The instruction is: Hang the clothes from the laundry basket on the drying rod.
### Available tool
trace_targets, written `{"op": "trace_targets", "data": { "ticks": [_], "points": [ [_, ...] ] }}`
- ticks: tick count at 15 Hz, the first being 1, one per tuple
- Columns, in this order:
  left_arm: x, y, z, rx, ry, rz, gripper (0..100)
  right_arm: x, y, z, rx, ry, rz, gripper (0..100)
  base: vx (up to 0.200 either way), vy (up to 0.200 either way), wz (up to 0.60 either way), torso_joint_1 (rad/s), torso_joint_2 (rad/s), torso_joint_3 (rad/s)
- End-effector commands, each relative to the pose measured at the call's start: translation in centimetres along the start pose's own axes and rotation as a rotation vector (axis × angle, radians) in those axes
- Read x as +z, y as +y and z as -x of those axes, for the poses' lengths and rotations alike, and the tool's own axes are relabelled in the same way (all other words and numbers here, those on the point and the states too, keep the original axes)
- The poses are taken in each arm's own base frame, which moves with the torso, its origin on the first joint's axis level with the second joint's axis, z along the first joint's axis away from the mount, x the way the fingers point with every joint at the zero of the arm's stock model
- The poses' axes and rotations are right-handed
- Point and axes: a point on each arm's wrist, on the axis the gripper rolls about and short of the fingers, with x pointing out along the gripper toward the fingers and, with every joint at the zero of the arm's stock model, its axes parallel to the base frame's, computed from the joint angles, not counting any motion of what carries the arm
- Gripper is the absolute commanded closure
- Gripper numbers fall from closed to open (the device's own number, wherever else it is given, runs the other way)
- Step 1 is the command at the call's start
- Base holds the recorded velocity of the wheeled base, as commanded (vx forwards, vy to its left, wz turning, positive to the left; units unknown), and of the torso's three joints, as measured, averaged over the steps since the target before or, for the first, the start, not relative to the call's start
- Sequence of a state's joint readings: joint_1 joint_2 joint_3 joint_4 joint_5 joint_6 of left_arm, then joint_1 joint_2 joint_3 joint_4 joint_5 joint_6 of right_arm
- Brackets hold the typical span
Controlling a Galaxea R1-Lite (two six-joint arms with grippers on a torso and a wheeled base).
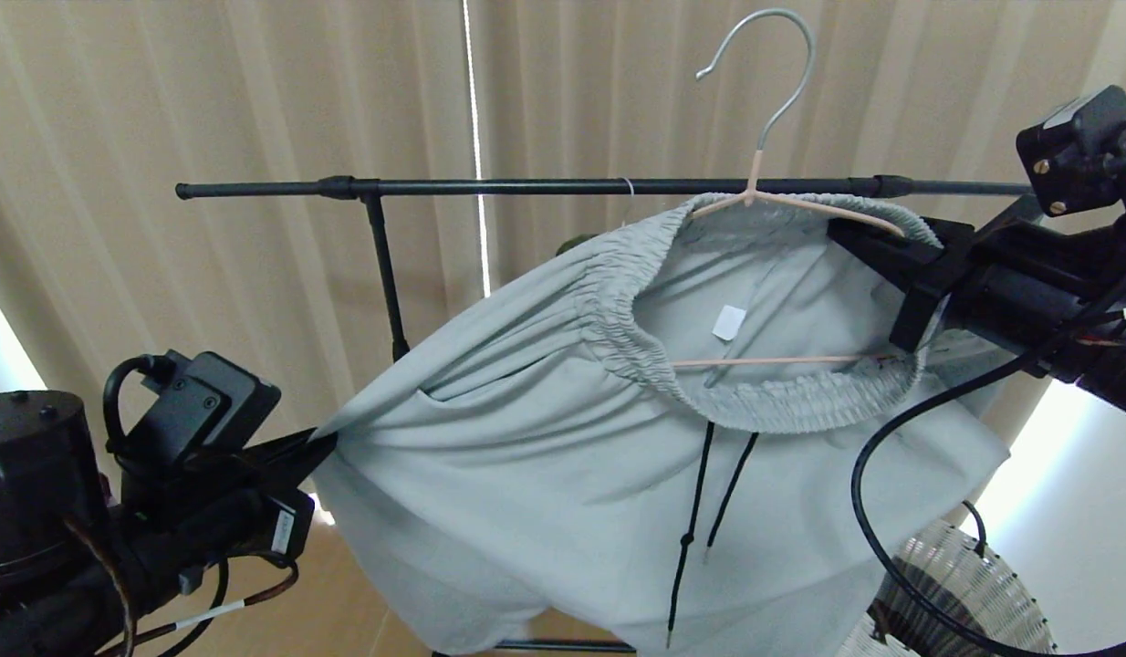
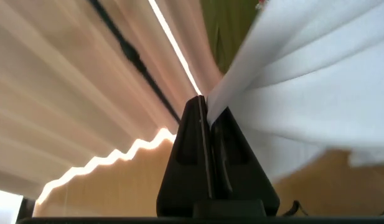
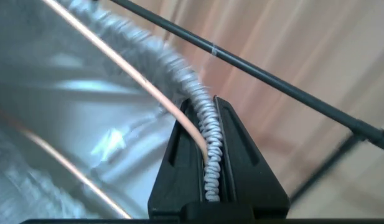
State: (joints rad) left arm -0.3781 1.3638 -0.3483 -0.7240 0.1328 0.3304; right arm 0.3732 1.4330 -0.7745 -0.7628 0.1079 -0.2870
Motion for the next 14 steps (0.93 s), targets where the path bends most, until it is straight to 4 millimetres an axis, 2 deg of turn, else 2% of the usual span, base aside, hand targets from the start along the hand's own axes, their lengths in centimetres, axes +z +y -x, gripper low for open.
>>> {"op": "trace_targets", "data": {
  "ticks": [1,5,6,10,12,14],
  "points": [
    [-0.1,0.3,0.5,0.015,-0.009,0.004,100,0.3,-0.2,0.3,-0.011,-0.008,0.002,100,0.000,0.000,0.00,0.000,0.00,0.000],
    [0.0,0.3,0.9,0.020,-0.026,-0.005,100,0.4,-0.3,0.5,-0.010,-0.005,0.001,100,0.000,0.000,0.00,0.000,0.00,0.000],
    [0.0,0.3,0.9,0.019,-0.027,-0.004,0,0.4,-0.2,0.5,-0.011,-0.003,0.001,100,0.000,0.000,0.00,0.000,0.00,0.000],
    [0.1,0.5,2.3,0.031,-0.066,0.008,0,0.5,-0.2,1.6,-0.008,0.069,-0.006,100,0.000,0.000,0.00,0.000,0.00,0.000],
    [0.4,0.7,3.3,0.041,-0.105,0.026,0,-0.1,-1.2,2.5,-0.041,0.141,-0.008,100,0.000,0.000,0.00,0.000,0.00,0.000],
    [0.7,1.0,4.4,0.049,-0.147,0.116,0,-0.5,-1.7,3.6,-0.061,0.209,-0.016,100,0.000,0.000,0.00,0.000,0.00,0.000]
  ]
}}
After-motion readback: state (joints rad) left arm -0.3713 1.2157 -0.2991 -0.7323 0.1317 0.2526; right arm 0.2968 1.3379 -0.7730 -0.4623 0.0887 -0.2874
